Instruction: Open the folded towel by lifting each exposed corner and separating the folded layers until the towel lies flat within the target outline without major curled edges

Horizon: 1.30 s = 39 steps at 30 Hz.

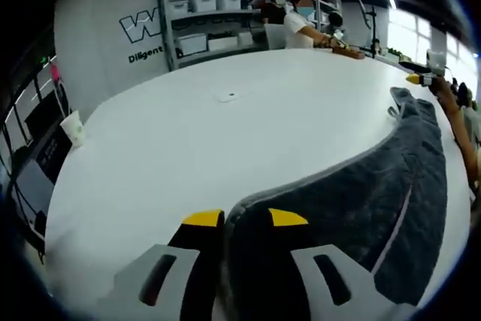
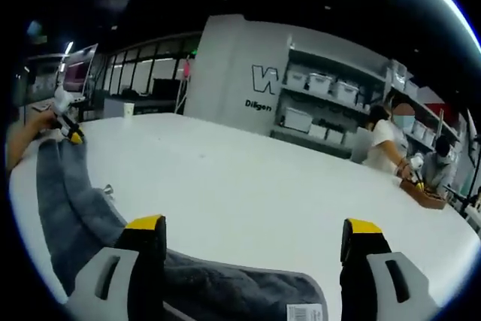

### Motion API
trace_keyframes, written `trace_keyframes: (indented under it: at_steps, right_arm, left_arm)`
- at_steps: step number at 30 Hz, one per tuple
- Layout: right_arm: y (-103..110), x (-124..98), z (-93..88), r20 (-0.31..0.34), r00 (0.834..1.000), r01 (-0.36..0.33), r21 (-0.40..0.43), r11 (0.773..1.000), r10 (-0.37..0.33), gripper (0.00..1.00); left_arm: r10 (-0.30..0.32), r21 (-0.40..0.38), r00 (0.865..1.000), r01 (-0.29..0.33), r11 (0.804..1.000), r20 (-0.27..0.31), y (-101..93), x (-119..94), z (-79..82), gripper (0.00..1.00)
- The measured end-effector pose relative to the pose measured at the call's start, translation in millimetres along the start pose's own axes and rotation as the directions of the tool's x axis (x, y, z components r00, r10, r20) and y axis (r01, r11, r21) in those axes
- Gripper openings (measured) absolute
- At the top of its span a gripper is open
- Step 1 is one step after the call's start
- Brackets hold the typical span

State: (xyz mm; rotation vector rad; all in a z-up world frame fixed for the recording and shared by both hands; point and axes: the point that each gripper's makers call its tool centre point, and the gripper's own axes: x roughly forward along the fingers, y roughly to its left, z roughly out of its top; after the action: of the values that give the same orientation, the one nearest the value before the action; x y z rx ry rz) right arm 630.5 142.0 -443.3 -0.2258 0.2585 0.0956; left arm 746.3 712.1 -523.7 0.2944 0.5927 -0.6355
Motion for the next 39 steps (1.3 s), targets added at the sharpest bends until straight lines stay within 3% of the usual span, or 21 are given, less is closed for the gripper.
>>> trace_keyframes:
  at_steps: [7,16,39]
  right_arm:
    - [2,0,-2.5,-0.008,1.0,-0.004,0.001,1.0,0.004,0.96]
    - [2,0,-3.4,-0.011,1.0,-0.007,0.005,1.0,0.007,0.96]
    - [4,1,-6.1,-0.026,1.0,-0.017,0.004,1.0,0.017,0.96]
  left_arm:
    - [-0.004,0.014,1.0,0.003,1.0,0.022,-4.7,0,0.4,0.06]
    - [0.087,-0.035,0.992,-0.084,0.996,0.087,13.9,-2,7.5,0.05]
    - [0.237,-0.058,0.969,-0.233,0.971,0.076,43.9,-1,-5.7,0.05]
